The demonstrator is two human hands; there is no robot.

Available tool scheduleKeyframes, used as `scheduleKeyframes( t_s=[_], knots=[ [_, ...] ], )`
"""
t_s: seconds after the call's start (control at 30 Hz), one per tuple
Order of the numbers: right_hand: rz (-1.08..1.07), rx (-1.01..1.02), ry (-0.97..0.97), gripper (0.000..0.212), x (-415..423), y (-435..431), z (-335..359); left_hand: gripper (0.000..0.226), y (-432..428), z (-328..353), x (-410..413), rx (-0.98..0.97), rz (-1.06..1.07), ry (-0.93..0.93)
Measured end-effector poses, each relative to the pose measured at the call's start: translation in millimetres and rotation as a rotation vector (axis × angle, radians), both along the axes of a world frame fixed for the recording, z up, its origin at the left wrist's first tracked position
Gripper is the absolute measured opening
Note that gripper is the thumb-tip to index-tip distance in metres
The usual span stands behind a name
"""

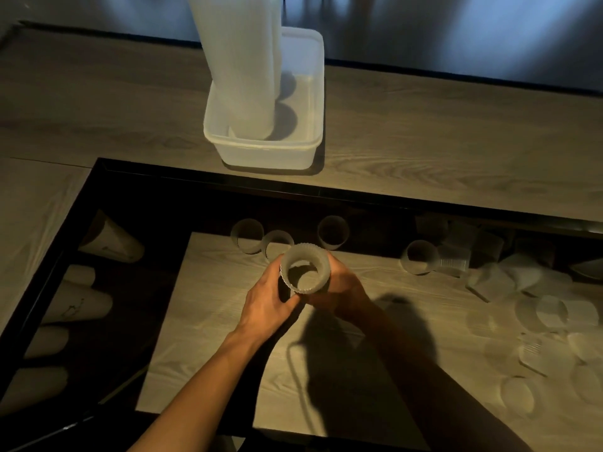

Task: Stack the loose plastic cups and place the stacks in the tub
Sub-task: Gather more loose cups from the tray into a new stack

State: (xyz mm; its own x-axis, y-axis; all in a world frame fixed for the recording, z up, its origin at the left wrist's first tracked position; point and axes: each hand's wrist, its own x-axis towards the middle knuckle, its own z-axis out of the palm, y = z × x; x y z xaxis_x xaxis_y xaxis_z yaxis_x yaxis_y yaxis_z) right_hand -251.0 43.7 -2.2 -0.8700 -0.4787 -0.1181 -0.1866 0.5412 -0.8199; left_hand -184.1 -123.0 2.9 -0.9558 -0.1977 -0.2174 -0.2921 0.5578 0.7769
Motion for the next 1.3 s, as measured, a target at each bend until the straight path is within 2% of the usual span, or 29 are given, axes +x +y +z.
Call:
scheduleKeyframes(
  t_s=[0.1, 0.27, 0.5, 0.67, 0.77, 1.1, 1.3],
  knots=[
    [-0.003, -0.013, 0.040, 0.083, -4, -11, 13, 0.080, -11, 13, 2, -0.005, 0.016, 0.082],
    [0.019, -0.034, -0.041, 0.080, -26, -38, 38, 0.081, -30, 27, -12, -0.030, 0.052, 0.134],
    [-0.026, -0.088, -0.177, 0.080, -43, -69, 37, 0.083, -52, 21, -33, -0.002, 0.102, 0.091],
    [-0.027, -0.030, -0.255, 0.085, -48, -71, 20, 0.086, -58, 13, -36, 0.016, 0.055, 0.044],
    [-0.036, -0.008, -0.265, 0.089, -52, -70, 16, 0.088, -61, 13, -38, 0.022, 0.044, 0.046],
    [-0.029, 0.084, -0.240, 0.081, -60, -69, 8, 0.083, -57, 10, -41, 0.077, 0.058, 0.036],
    [-0.007, 0.116, -0.215, 0.069, -67, -68, 8, 0.084, -55, 10, -48, 0.095, 0.087, 0.012]
  ],
)
